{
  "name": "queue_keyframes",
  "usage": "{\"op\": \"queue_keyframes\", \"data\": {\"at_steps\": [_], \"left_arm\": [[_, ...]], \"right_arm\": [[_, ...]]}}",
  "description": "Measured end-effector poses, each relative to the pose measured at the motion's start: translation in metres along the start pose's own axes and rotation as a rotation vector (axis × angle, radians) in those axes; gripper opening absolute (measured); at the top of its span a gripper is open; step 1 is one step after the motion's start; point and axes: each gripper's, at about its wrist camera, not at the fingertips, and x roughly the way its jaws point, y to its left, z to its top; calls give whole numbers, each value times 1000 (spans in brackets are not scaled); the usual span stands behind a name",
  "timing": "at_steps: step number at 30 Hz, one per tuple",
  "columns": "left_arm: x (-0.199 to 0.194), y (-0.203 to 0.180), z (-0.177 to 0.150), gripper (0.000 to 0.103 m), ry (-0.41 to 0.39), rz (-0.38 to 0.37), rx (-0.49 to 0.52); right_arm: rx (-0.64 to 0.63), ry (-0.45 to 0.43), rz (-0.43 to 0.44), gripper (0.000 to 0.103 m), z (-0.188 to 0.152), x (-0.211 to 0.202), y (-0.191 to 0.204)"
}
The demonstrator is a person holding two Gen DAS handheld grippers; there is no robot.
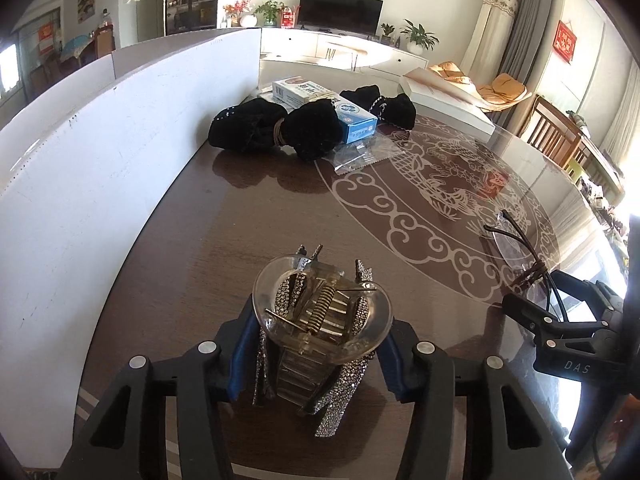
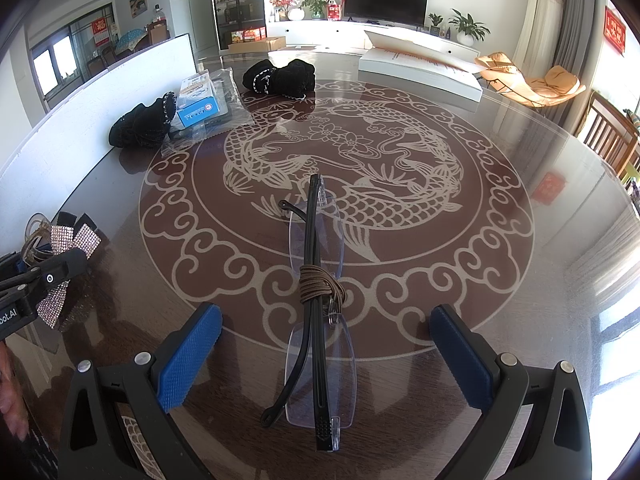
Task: Organize objects
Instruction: 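Carry both held items into the cardboard box and open both tools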
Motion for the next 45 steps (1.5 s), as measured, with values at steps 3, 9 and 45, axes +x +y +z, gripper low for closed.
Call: {"op": "queue_keyframes", "data": {"at_steps": [3,9,45], "left_arm": [[-11,5,1,52,-41,-58,-30],[-18,3,1,52,-74,-77,-28],[-113,276,60,55,-22,256,-335]], "right_arm": [[0,0,0,103,0,0,0],[0,0,0,103,0,0,0],[-233,22,695,22,147,-64,359]]}}
